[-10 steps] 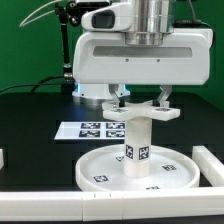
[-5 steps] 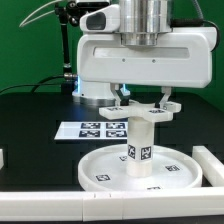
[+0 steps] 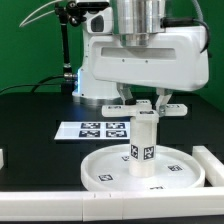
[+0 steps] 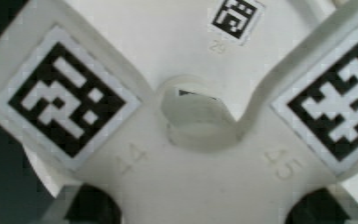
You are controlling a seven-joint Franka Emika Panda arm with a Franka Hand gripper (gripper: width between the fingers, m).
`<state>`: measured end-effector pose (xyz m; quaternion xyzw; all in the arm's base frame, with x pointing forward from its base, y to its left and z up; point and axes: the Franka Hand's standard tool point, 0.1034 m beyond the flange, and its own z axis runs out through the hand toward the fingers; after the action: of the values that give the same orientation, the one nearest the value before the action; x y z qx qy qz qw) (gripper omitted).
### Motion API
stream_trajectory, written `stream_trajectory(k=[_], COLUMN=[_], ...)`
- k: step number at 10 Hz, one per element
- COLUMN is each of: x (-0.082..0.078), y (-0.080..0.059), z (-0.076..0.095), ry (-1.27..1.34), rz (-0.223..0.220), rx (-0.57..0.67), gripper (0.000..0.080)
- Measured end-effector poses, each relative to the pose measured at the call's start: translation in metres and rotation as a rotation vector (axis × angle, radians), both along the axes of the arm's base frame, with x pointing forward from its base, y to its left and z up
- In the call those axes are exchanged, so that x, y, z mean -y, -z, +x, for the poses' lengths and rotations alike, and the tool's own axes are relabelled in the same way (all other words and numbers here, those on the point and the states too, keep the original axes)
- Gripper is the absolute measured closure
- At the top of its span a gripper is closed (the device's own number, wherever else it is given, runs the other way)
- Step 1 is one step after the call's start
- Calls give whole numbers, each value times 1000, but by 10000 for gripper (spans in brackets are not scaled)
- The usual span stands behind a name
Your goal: Assemble round table
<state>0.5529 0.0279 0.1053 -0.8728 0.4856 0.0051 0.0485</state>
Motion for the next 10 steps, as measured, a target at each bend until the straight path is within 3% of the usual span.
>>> stream_trajectory(k=[3,5,6,7,10], x=[-3,-4,-5,-8,-11], y=[0,1,-3,-13,-34], z=[0,0,-2,1,4], ry=[289,337,314,288,246], rz=[38,41,45,58,78], rx=[-12,-17,-37,-55,-42], gripper=[353,353,215,170,151])
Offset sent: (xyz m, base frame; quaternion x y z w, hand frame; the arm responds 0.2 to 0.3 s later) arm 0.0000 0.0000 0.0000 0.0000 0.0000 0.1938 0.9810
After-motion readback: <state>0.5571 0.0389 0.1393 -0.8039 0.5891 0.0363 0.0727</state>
